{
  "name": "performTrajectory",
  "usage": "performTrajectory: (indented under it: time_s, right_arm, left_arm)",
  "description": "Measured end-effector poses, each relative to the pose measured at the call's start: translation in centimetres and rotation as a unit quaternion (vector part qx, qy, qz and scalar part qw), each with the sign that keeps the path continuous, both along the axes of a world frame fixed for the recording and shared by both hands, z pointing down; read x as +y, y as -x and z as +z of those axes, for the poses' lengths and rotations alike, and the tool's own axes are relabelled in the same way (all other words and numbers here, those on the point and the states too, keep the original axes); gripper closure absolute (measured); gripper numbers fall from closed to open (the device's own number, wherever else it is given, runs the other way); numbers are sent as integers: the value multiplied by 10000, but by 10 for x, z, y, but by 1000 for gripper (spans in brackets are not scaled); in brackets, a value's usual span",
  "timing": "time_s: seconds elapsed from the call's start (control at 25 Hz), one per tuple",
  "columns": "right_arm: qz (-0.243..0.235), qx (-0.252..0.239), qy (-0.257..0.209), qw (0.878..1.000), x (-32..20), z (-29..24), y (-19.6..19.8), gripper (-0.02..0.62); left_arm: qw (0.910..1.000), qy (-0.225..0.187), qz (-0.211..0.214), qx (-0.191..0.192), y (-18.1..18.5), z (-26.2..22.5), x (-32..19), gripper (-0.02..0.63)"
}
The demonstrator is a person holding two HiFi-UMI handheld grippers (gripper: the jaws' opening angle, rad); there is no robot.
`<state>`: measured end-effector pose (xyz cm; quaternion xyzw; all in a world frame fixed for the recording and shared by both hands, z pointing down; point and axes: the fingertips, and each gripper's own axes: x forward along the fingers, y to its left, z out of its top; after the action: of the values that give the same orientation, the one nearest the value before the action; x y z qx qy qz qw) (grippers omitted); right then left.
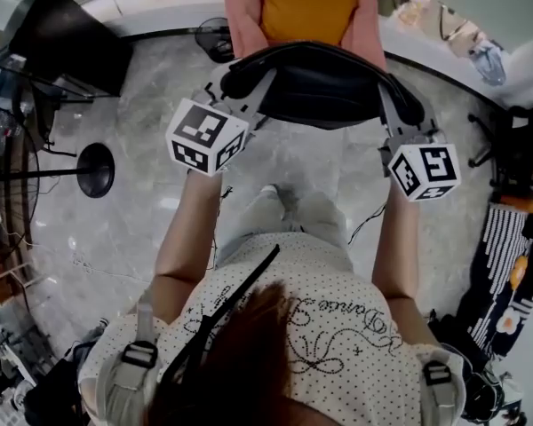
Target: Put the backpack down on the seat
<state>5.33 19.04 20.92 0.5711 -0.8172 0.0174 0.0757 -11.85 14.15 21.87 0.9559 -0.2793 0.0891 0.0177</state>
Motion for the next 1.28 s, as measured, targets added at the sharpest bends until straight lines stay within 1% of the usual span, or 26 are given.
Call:
performTrajectory:
  time_s: [0.16,0.28,0.6,0.8,0.92,1.04,1.28]
  right_arm:
    - [-30,-2,31,10000,-27,3,-12,532]
    - [-134,-41,43,9999,-53,8,-29,532]
    - [-808,-6,113,9967,-139,14,-69,532]
    - [-1154,6,25,9933,-183,8,-94,531]
    - [-1303,-24,-11,9915,-200,6,-97,531]
    - [-1365,-85,51,9906,-214,11,-97,531]
    - [-1330,-146,189,9908,-237,26,-87,531]
  left_arm:
    - [10000,53,-37,15,-12,3,-24,572]
    - [9999,65,-146,-15,-28,8,-48,574]
    - [9968,174,-784,-4,-65,16,-113,574]
    - [9933,157,-1140,54,-88,11,-143,574]
    - [9914,142,-1299,28,-91,7,-154,575]
    - [9899,208,-1399,-30,-90,10,-165,575]
    - [9897,326,-1389,-80,-81,25,-189,575]
